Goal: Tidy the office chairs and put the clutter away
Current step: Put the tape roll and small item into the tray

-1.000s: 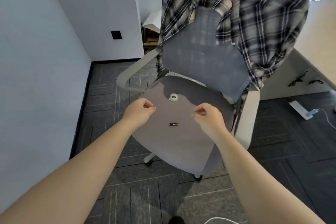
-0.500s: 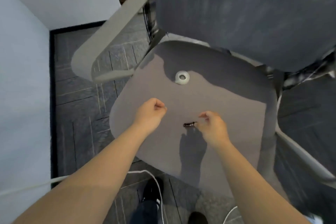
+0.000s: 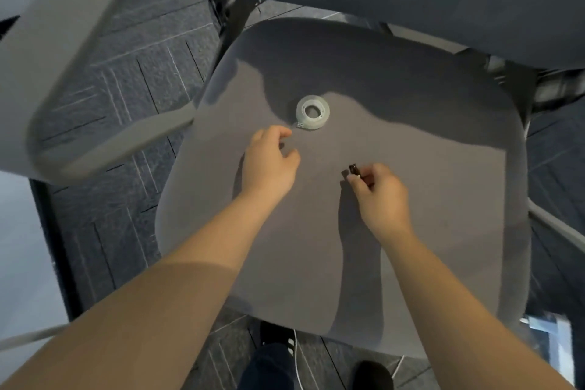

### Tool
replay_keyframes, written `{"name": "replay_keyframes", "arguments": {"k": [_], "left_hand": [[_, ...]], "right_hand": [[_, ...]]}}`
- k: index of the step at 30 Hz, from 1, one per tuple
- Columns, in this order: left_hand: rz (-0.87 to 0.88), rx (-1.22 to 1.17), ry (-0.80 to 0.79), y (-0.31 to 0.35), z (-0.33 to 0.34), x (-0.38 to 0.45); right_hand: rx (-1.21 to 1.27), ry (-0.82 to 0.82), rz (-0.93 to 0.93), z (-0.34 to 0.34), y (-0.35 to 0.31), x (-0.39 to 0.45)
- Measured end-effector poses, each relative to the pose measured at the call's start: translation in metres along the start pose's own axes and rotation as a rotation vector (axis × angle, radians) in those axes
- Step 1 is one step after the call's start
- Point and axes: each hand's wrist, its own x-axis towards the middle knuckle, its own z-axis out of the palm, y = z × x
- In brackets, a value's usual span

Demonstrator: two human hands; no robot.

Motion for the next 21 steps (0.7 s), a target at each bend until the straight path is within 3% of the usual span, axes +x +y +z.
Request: {"name": "replay_keyframes", "arguments": {"k": [4, 9, 13, 15, 21], "left_hand": [[0.083, 0.149, -0.037, 0.018, 0.010, 0.029], [0.188, 0.443, -0.091, 0.032, 0.027, 0.052], [0.184, 0.562, -0.009, 0.031, 0.033, 0.053], [0.169, 0.505, -0.011, 0.031, 0.030, 0.046], [0.035, -0.017, -0.100, 0.071, 0.008, -0.002]], "right_hand": [[0.197, 0.086, 0.094, 0.000, -0.003, 0.019], [0.348, 0.072, 0.162, -0.002, 0.003, 0.020], [0.454, 0.050, 0.205, -0.006, 0.007, 0.011], [0.487, 0.048, 0.209, -0.010, 0.005, 0.007], [0.530, 0.087, 0.146, -0.063, -0.013, -0.018]]}}
